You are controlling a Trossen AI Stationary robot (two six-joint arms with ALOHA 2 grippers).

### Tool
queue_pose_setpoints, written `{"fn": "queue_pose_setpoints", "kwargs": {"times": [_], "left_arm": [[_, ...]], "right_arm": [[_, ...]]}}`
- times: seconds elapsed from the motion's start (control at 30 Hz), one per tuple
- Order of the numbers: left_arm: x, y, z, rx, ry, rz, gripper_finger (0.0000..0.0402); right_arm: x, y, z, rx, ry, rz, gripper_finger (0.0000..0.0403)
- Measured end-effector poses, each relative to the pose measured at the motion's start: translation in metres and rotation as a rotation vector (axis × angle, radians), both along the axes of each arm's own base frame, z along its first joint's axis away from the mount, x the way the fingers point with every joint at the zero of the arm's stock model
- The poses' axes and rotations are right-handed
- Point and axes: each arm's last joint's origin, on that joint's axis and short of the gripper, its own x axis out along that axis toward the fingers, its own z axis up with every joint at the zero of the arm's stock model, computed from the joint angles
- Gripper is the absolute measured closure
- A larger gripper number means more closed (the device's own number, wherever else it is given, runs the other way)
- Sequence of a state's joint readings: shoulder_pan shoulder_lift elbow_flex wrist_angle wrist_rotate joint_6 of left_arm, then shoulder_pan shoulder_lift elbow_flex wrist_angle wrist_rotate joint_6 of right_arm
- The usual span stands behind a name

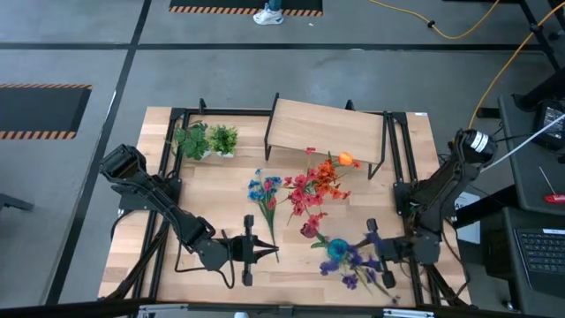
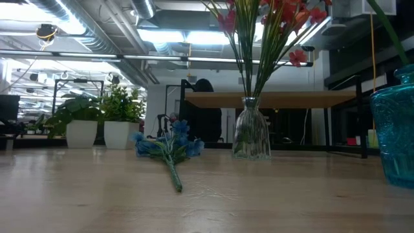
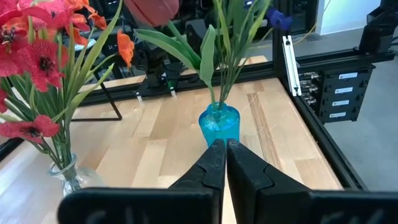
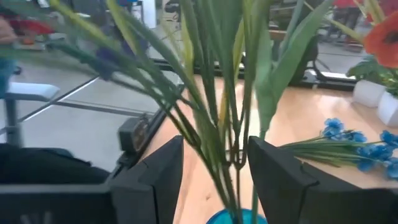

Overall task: Pick and place flowers into a vace then onto a shelf
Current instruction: Put the blue flowers into the blue vase

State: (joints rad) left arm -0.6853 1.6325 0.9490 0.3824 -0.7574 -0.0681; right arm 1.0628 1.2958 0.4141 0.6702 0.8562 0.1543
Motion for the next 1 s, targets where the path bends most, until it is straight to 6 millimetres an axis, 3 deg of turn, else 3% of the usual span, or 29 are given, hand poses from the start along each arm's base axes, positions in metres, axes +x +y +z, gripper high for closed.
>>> {"fn": "queue_pose_setpoints", "kwargs": {"times": [0.23,0.47,0.67,0.87,1.0], "left_arm": [[0.0,0.0,0.0,-0.002,-0.001,0.0,0.0385],[0.007,0.01,-0.003,-0.091,-0.008,0.083,0.0372],[0.017,0.016,-0.022,-0.145,0.039,0.134,0.0346],[0.026,0.023,-0.042,-0.35,0.067,0.236,0.0321],[0.03,0.031,-0.058,-0.396,0.117,0.309,0.0305]], "right_arm": [[-0.013,-0.004,0.007,-0.042,0.025,0.042,0.0222],[-0.018,-0.011,-0.012,-0.004,0.187,-0.015,0.0222],[-0.021,-0.019,-0.024,0.01,0.29,-0.077,0.0222],[-0.022,-0.019,-0.025,-0.004,0.298,-0.08,0.0222],[-0.022,-0.019,-0.025,-0.002,0.298,-0.08,0.0222]]}}
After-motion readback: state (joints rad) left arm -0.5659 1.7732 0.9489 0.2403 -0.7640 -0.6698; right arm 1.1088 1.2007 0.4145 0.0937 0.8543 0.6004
